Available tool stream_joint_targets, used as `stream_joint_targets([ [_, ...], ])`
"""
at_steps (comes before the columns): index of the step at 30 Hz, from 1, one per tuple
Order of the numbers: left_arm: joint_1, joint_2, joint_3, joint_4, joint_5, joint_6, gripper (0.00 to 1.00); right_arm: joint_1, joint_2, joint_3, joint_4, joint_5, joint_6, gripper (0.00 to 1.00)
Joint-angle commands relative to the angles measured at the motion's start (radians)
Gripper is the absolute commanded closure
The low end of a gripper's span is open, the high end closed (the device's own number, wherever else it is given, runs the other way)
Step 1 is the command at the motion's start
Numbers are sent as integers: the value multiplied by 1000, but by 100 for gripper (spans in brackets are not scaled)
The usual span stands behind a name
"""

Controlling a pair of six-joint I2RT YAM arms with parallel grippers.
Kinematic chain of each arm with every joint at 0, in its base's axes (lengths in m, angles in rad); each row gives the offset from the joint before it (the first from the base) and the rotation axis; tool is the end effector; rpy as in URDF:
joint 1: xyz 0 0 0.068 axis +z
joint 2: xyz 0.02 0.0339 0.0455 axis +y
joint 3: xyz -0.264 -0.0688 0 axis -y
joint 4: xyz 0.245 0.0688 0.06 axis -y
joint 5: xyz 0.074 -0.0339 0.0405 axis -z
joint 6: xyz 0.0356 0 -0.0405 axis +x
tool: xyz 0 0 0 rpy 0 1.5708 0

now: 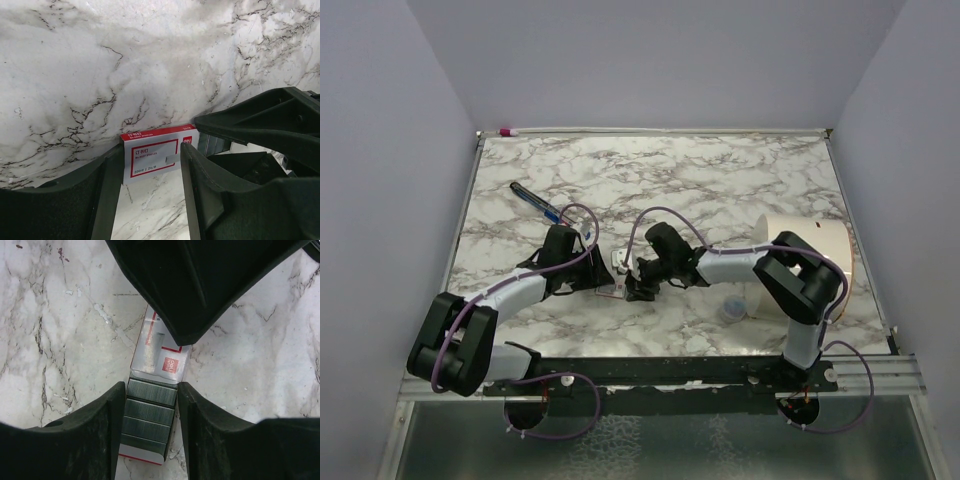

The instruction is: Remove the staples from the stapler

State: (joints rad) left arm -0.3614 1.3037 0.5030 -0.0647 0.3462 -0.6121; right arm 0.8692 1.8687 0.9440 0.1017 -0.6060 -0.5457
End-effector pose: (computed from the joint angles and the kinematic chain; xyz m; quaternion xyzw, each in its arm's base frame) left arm 0.2143 -0.0939 0.1522 -0.0565 0.9246 -0.3020 0.2251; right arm 0.2189 0.2904 0.1307 -0.6603 0.6045 0.3303 0.2993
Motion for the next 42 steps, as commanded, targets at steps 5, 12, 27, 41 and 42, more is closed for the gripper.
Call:
stream_joint_targets([
  [5,-4,-73,-11,-51,-19,-11,48,7,-79,-27,-2,151,198,38],
  [12,-2,-123,-11,-77,-52,-14,40,3,-341,-90,-153,413,492,25],
  [27,-2,-64,-27,-61,-60,-23,49,-183,-196,-73,-272,104,1092,64],
  [41,-4,-50,-64,-4,-28,-48,55,-194,-37,-70,-146,10,1135,80],
  [42,-4,-52,-65,-4,-27,-49,56,-194,-34,-71,-140,10,1139,81],
])
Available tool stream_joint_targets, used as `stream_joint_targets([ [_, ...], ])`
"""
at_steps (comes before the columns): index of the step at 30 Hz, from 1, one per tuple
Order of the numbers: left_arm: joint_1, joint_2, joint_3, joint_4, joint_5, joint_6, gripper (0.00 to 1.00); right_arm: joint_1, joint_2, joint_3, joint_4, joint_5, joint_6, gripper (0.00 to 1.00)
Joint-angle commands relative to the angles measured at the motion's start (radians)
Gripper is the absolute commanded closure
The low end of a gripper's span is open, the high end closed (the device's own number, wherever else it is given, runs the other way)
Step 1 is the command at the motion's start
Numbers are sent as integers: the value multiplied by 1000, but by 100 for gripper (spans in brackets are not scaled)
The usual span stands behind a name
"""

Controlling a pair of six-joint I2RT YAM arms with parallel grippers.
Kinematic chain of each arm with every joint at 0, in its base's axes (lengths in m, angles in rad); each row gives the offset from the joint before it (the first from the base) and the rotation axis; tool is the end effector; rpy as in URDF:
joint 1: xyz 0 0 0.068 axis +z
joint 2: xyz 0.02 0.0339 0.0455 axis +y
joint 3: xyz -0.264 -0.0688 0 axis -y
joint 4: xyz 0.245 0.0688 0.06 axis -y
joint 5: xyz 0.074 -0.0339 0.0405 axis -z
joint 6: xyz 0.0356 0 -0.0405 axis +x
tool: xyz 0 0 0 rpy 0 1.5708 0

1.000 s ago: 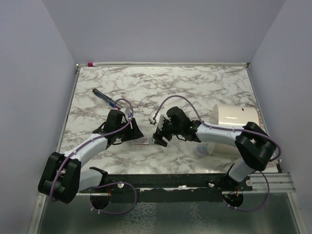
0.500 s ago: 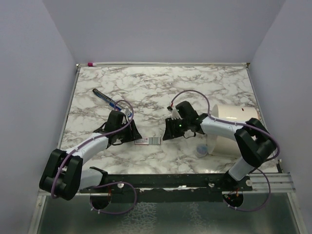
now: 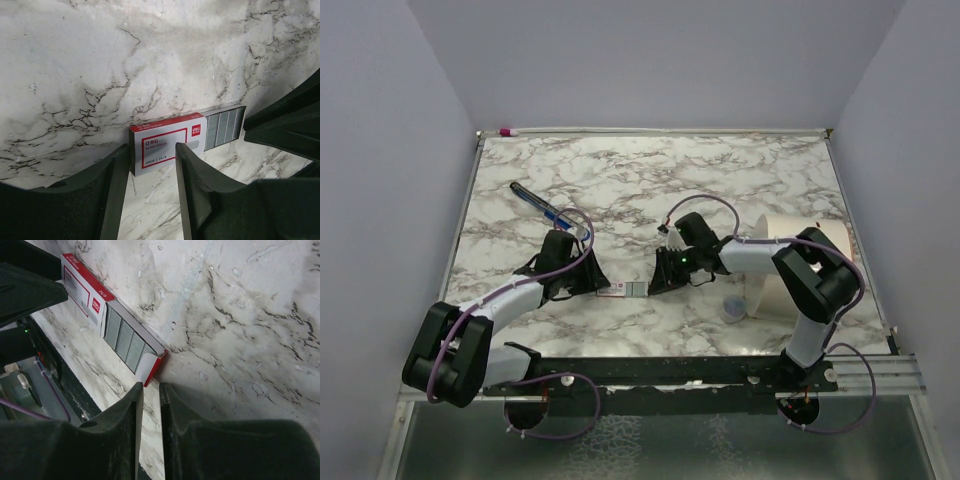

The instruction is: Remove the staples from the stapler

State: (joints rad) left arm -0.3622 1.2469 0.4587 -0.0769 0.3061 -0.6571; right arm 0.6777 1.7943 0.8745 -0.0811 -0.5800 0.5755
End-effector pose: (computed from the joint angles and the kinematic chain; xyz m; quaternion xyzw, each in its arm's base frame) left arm 0.2031 -0.0884 0.1502 -0.0841 0.9251 -0.2915 0.2283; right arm 0.2454 0.2225 0.1250 -0.1273 0.9143 0.3802 0.0573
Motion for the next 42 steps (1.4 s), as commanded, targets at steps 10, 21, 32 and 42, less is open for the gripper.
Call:
stream_joint_targets([
  [10,-3,-1,-35,34,40,-27,57,-3,84,39,32,-21,6,93],
  [21,-16,-17,-40,45,53,-49,58,10,116,63,85,-61,48,97],
  [32,-18,-135,-66,-44,-79,-75,51,5,42,22,11,19,23,86],
  [42,-18,-86,-92,20,-18,-77,49,23,77,26,22,-32,-4,82],
])
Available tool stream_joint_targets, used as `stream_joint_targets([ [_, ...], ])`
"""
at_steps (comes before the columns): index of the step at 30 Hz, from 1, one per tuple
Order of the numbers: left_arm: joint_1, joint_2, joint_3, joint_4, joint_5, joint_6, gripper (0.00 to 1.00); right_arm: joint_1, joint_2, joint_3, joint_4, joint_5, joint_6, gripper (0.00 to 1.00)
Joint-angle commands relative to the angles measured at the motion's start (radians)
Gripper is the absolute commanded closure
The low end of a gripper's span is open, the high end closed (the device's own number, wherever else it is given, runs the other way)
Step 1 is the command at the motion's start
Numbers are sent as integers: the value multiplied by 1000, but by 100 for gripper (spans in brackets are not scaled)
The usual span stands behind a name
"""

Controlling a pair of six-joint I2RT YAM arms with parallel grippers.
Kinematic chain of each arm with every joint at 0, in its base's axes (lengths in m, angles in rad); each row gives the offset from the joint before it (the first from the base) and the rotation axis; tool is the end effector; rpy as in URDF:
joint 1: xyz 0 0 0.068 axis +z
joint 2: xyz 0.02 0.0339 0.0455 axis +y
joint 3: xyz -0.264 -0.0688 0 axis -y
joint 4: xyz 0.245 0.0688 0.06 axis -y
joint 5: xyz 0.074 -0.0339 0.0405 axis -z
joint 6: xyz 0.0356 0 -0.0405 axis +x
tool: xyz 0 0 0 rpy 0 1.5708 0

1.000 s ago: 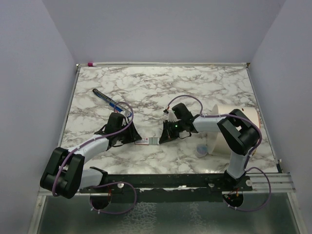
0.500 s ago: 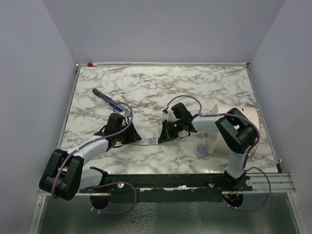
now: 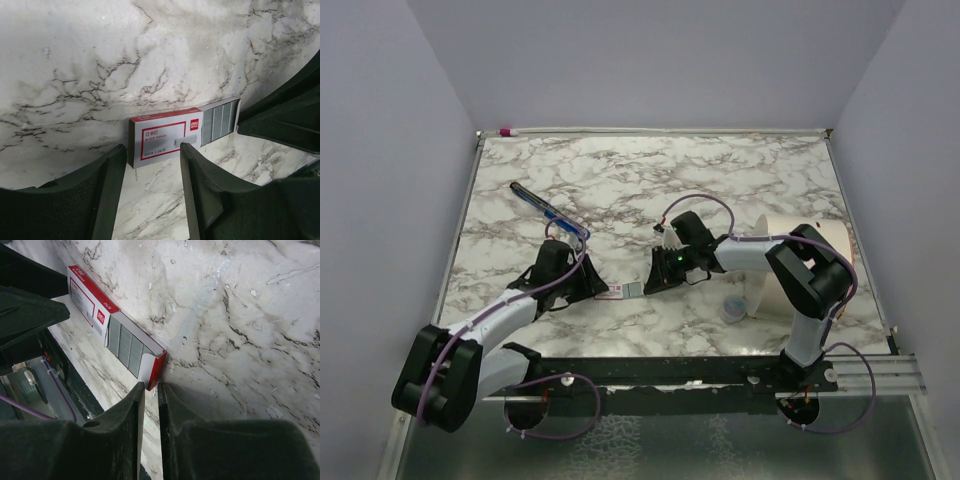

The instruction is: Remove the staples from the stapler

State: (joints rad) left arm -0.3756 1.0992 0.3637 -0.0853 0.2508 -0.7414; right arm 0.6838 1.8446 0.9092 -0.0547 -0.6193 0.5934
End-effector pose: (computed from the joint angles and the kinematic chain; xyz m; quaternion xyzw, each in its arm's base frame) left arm 0.1790 -0.0801 0.1494 -0.1229 0.9161 -0.2913 0.2465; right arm 0.2517 0.2318 0.1200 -0.1284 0.9077 0.3970 0.0449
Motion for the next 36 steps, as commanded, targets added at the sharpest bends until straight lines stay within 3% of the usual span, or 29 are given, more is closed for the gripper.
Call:
stream_joint_targets([
  [1,-6,77,7,37,51,8,50,18,30,-12,10,-4,-11,82],
  [13,-34,-3,-44,41,100,-61,52,33,-6,-96,215,-23,171,86],
  [19,-34,-31,-55,18,77,-76,52,33,-41,-113,177,36,175,86],
  [26,-34,-20,-70,74,94,-107,51,34,-29,-154,267,-9,200,83],
  [36,-44,-6,-72,111,101,-120,51,54,20,-119,295,-33,211,91],
])
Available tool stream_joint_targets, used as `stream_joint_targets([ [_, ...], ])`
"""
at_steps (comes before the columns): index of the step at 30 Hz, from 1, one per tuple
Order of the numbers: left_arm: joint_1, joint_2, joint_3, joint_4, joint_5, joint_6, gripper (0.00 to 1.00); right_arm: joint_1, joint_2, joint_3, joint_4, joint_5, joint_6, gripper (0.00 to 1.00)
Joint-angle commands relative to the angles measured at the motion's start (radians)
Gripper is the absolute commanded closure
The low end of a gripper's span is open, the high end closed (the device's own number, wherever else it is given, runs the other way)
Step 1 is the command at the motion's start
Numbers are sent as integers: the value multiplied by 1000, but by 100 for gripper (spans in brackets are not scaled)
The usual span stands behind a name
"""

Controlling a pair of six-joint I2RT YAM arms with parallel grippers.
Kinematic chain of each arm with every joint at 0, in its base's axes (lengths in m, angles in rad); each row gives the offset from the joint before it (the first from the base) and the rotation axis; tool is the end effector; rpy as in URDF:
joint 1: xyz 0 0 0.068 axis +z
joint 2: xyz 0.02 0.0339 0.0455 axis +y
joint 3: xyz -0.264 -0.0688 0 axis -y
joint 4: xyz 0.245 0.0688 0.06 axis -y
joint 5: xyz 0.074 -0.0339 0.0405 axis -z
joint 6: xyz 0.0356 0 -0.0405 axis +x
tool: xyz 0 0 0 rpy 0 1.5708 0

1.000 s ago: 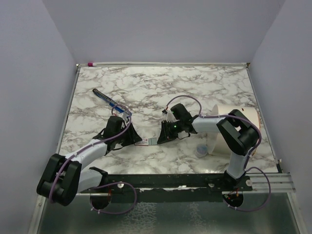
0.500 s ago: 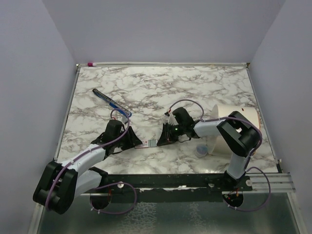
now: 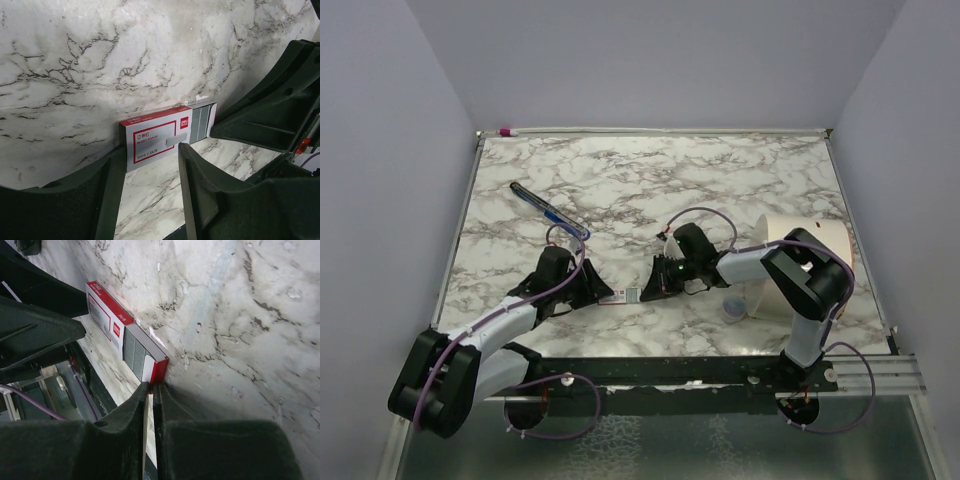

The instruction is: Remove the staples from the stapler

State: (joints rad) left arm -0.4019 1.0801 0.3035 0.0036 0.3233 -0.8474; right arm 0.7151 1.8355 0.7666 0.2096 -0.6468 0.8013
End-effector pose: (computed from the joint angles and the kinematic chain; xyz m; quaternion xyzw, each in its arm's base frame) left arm 0.1700 -0.0845 0.1422 -0.1399 0.9008 -0.3445 0.2242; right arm 0.2324 0.2302 0.1048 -0.0723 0.8927 0.4434 0.0349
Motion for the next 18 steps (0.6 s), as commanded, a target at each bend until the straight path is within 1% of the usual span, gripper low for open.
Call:
stream_joint_targets([
  [1,-22,14,-11,24,28,-16,52,24,29,24,35,-4,8,91],
  [8,-45,28,5,36,21,-15,51,30,63,34,63,-5,21,92],
  [18,-57,43,9,39,16,-12,51,40,97,72,54,-3,21,99],
])
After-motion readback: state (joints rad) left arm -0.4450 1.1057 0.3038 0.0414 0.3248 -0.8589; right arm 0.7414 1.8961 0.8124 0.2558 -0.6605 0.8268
